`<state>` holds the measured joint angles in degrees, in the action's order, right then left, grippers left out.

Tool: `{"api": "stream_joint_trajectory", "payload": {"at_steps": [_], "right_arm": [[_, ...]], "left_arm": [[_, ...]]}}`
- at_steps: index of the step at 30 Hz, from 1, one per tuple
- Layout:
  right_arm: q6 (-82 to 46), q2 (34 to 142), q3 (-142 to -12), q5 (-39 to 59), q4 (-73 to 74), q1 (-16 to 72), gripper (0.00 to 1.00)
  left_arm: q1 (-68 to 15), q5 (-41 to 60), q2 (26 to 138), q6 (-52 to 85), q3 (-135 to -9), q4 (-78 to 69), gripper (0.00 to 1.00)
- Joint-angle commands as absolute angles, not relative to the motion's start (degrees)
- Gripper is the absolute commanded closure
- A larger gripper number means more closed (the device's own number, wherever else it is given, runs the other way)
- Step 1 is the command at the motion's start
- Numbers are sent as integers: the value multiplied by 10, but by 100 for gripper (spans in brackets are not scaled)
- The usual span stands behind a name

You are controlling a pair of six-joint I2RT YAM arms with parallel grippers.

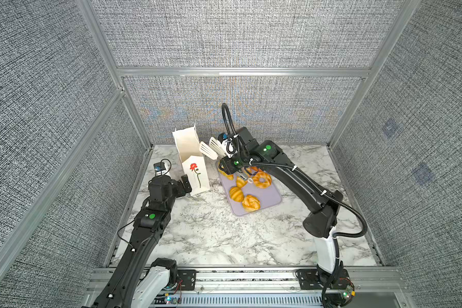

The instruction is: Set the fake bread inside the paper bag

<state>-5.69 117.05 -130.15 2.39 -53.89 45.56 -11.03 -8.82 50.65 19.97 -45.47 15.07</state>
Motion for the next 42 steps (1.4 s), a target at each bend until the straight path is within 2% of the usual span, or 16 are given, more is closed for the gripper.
{"api": "stream_joint_trajectory", "payload": {"at_steps": [1,9,14,21,27,32,42], "right_arm": [[-60,1142,-1263,8,-510,450,50],[-64,1057,-1134,-6,-481,418,50],[-69,1010,-1056,-11,-460,398,50],[-66,972,-994,-20,-463,374,50],[-66,954,-965,-15,-458,360,50],[-69,938,-931,-15,-458,344,50],[-76,902,-870,-24,-457,323,50]], "left_arm": [[-105,-57,522,169,-492,152,1],[-101,-54,607,145,-619,218,1],[-85,-43,699,154,-716,284,7],[-67,-29,782,183,-794,345,27],[-64,-26,805,190,-816,355,36],[-64,-24,835,192,-843,374,53],[-64,-10,860,203,-859,381,74]]}}
